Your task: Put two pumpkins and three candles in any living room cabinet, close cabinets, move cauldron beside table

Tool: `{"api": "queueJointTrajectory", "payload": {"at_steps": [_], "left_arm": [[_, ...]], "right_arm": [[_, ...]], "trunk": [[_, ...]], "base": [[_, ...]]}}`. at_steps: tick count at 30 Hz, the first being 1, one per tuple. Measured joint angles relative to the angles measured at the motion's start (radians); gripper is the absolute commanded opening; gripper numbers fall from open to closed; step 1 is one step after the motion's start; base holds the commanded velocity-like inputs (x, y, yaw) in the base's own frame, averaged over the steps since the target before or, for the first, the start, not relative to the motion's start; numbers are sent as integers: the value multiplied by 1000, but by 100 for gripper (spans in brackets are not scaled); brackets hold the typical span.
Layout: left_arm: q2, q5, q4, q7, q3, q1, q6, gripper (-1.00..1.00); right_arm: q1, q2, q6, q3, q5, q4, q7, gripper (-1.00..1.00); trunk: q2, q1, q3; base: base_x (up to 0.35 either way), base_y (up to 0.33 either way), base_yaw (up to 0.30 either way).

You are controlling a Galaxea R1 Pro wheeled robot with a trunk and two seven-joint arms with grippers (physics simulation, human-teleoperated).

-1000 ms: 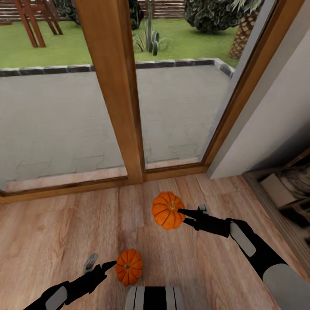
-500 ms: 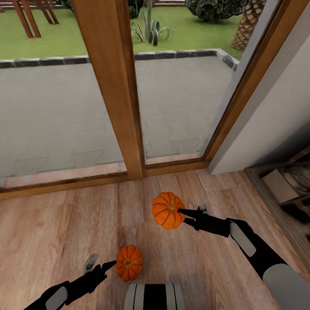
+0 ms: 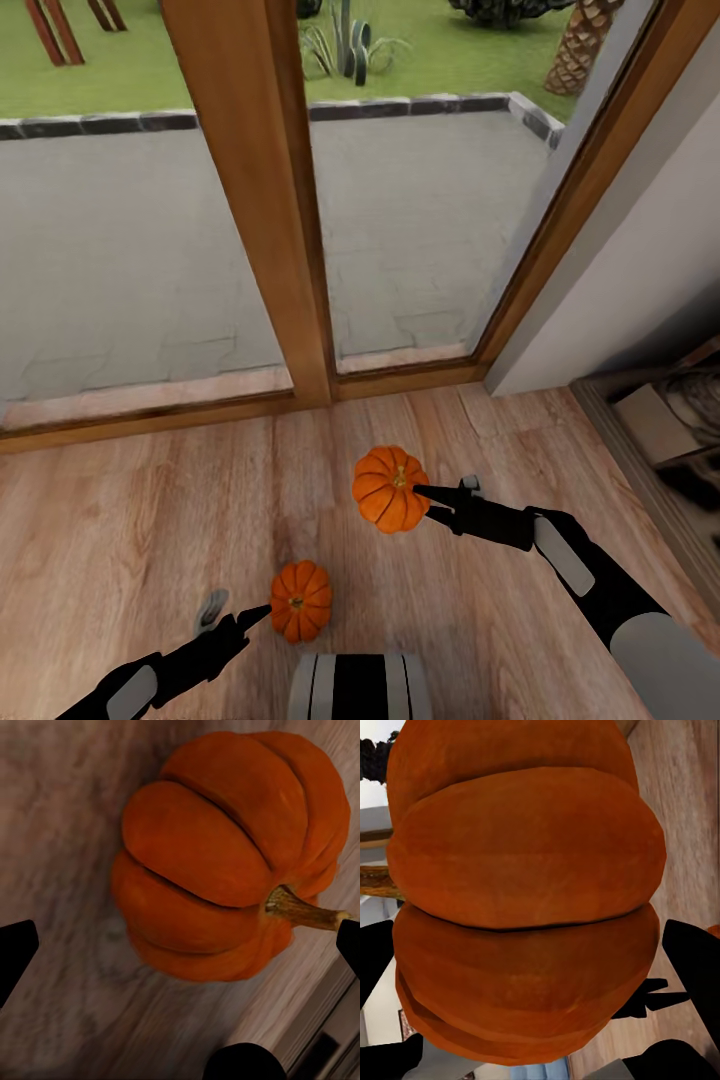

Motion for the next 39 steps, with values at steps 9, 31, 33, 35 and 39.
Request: {"api": "queueJointTrajectory", "payload": {"at_steps": [9, 31, 33, 35, 39], "left_arm": [[0, -1, -4, -2, -11, 0, -3, 100], [-3, -8, -12, -5, -18, 0, -6, 100], [-3, -9, -12, -5, -18, 0, -6, 100], [-3, -8, -13, -5, -18, 0, -6, 100], [-3, -8, -14, -5, -18, 0, -6, 100]], "right_arm": [[0, 0, 1, 0, -1, -1, 0, -100], [0, 1, -2, 0, 3, -1, 0, -100], [0, 0, -1, 0, 1, -1, 0, -100], [0, 1, -1, 0, 2, -1, 0, -100], [0, 1, -1, 0, 2, -1, 0, -100]], "trunk": [[-2, 3, -27], [-4, 8, -66], [-4, 8, -66], [-4, 8, -66], [-4, 8, -66]], "base": [[0, 0, 0], [0, 0, 0], [0, 0, 0], [0, 0, 0], [0, 0, 0]]}}
